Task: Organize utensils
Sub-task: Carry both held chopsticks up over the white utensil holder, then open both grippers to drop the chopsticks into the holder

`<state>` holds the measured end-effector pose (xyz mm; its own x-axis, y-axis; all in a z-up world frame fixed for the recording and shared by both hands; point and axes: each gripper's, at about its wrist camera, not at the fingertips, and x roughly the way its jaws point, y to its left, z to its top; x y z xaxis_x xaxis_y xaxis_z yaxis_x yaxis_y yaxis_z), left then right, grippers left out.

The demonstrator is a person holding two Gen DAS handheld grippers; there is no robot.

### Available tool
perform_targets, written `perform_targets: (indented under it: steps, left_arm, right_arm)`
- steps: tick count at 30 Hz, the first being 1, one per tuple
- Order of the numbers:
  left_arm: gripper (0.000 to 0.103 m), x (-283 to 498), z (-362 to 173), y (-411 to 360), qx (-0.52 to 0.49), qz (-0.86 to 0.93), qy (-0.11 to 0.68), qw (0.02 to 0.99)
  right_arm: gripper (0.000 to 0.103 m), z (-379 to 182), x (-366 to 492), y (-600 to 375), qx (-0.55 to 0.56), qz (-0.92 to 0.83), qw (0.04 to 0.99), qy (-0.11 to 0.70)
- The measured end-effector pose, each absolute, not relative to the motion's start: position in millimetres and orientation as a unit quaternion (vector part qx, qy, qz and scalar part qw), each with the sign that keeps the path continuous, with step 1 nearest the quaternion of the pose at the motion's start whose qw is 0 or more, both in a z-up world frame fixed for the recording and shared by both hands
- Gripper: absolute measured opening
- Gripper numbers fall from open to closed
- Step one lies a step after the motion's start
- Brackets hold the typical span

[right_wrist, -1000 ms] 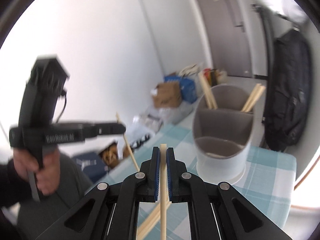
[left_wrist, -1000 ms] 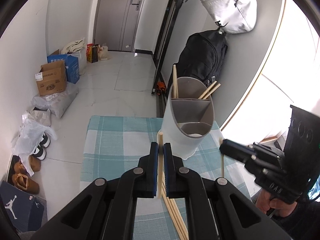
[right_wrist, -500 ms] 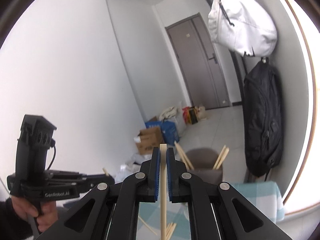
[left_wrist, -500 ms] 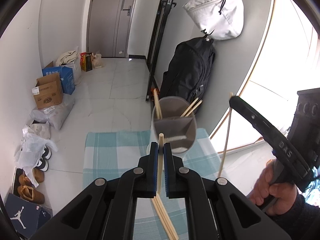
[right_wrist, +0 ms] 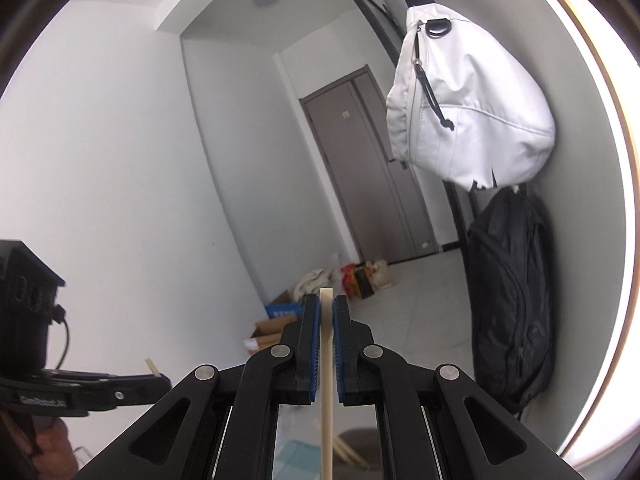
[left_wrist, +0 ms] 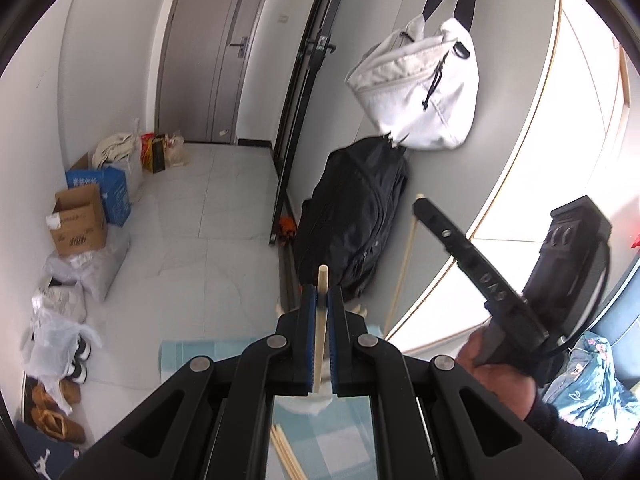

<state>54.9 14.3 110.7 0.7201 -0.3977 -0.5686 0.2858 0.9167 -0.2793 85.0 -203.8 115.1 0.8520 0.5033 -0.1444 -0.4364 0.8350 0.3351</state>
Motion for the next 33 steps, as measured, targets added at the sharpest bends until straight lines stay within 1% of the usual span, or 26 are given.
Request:
perform_targets:
  steps: [6, 15, 20, 33]
  left_arm:
    - [0.001, 85.9, 110.8, 5.0, -0.078, -0.189, 0.320, 0.925]
    - [0.001, 120.2, 76.9, -0.3, -0.065, -0.192, 0.350, 0.915]
    - [0.001, 126.0, 61.4, -1.6, -0.064, -0.193, 0.366, 0.908]
    - [0.001, 130.5, 55.4, -7.2, -0.065, -0.206, 0.382, 0.898]
  right_arm:
    - [0.006, 106.4, 125.3, -199.6, 0.148, 0.202, 0.961, 0.118]
    - [0.006, 69.9, 162.9, -190.9, 0.152, 0.159, 0.968, 0.124]
    - [0.006, 54.3, 165.9, -183.6, 0.134, 0.164, 0.970, 0.117]
    - [0.006, 36.6, 150.3, -181.5, 0.105, 0.195, 0.968, 0.115]
